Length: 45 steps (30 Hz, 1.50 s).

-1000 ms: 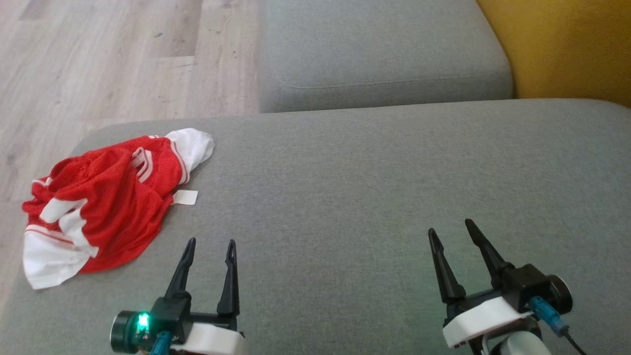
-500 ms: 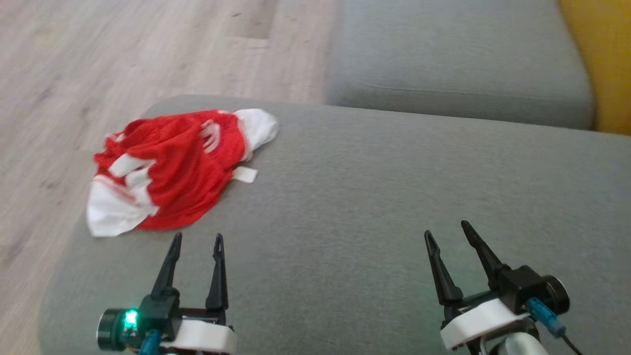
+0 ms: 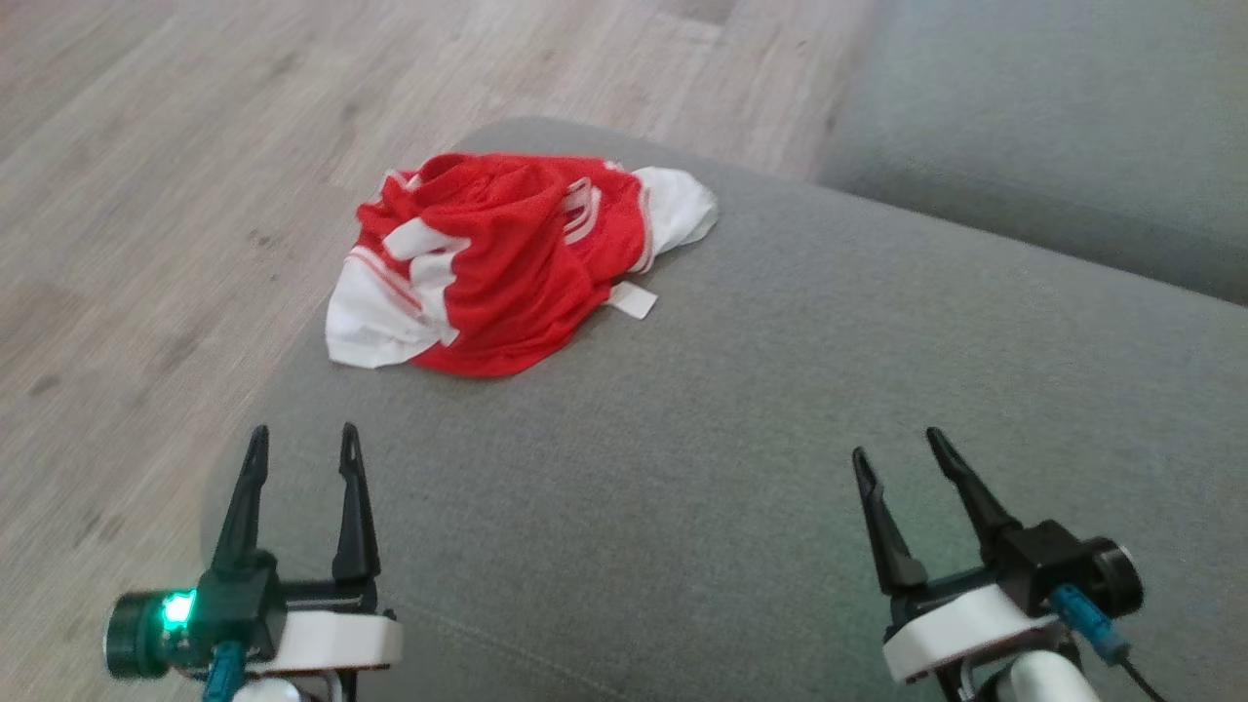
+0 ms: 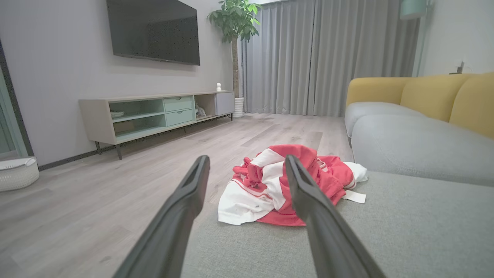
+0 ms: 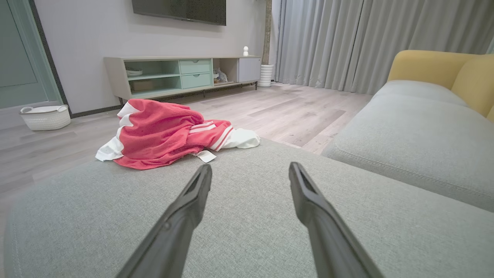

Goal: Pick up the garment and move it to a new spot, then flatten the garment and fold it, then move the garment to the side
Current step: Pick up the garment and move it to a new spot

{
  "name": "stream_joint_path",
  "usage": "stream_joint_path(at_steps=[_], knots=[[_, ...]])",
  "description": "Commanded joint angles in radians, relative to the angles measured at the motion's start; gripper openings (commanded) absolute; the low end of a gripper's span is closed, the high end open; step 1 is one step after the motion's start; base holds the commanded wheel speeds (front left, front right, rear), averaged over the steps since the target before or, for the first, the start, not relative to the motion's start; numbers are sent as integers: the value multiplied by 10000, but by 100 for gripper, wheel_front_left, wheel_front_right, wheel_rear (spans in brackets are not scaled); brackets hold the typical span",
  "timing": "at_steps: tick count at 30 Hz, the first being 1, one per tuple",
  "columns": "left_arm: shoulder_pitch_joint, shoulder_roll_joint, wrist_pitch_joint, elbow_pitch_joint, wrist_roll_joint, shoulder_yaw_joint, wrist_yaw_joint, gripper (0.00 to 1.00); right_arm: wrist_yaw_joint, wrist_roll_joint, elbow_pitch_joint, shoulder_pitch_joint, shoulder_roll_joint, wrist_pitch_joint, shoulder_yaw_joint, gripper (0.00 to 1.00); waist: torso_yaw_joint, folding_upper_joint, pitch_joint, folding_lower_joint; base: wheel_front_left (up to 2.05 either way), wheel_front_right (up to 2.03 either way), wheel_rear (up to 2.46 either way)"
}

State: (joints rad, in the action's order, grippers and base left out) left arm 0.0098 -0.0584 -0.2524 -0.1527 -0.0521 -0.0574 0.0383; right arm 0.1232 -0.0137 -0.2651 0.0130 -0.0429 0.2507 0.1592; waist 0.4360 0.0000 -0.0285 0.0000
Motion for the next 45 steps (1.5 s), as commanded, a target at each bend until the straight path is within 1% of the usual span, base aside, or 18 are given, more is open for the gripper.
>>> stream_joint_path(at_steps=[1,3,8,13,16,19,20,22,28,31,34,37,39,41,42,43,44,45], knots=[[-628,-280,-93,412,301,281,-143,100,75,132,451,-371,-74,111,44,100,348,0,410,0,0,0,0],[-1049,-455,-93,533,380,261,-288,100,75,225,587,-487,-132,111,-17,100,416,0,774,0,0,0,0],[-2534,-853,-93,765,556,127,-580,100,75,288,953,-913,-710,111,-61,100,367,0,1825,0,0,0,0],[-4365,-1044,-93,208,612,-99,-809,100,75,162,1300,-1332,-1272,111,-511,100,167,0,2834,0,0,0,0],[-5558,-1103,-93,-891,613,-102,-805,100,75,163,1620,-1682,-1759,111,-708,100,-27,0,3575,0,0,0,0],[-6909,-1130,-93,-2440,667,-44,-630,100,75,139,1890,-2078,-2274,111,-853,100,-261,0,4238,0,0,0,0],[-6909,-1130,-93,-2440,667,-44,-630,100,75,139,1890,-2078,-2274,111,-853,100,-261,0,4238,0,0,0,0],[-7778,-1161,-32,-3541,705,-73,-608,100,75,94,2008,-2265,-2507,111,-1020,100,-400,0,4595,0,0,0,0],[-9836,-1403,908,-6464,567,-86,-903,100,75,-76,2403,-2730,-3086,111,-1290,100,-856,0,5449,0,0,0,0],[-10405,-1365,1702,-7753,463,-188,-1120,100,75,-135,2493,-2770,-3296,111,-1443,100,-975,0,5730,0,0,0,0],[-10718,-1354,2108,-8661,438,-301,-1213,100,75,-172,2551,-2785,-3418,111,-1555,100,-1063,0,5929,0,0,0,0],[-10876,-1424,2078,-9249,494,-412,-1162,100,75,-163,2637,-2793,-3436,111,-1594,100,-1131,0,6069,0,0,0,0],[-10967,-1473,1858,-9503,564,-492,-1030,100,75,-165,2658,-2836,-3471,111,-1592,100,-1150,0,6143,0,0,0,0],[-11050,-1454,1571,-9695,556,-545,-1033,100,75,-161,2656,-2889,-3486,111,-1577,100,-1159,0,6180,0,0,0,0],[-11108,-1461,1365,-9745,562,-568,-993,97,75,-158,2645,-2917,-3484,111,-1568,100,-1166,0,6179,0,0,0,0],[-11178,-1485,1108,-9763,568,-569,-880,82,75,-155,2629,-2946,-3474,111,-1557,100,-1174,0,6170,0,0,0,0],[-11250,-1501,820,-9765,554,-552,-766,61,75,-150,2615,-2978,-3458,111,-1545,100,-1183,0,6141,0,0,0,0],[-11315,-1511,617,-9787,538,-541,-679,34,75,-148,2596,-3005,-3433,111,-1534,100,-1196,0,6081,0,0,0,0]])
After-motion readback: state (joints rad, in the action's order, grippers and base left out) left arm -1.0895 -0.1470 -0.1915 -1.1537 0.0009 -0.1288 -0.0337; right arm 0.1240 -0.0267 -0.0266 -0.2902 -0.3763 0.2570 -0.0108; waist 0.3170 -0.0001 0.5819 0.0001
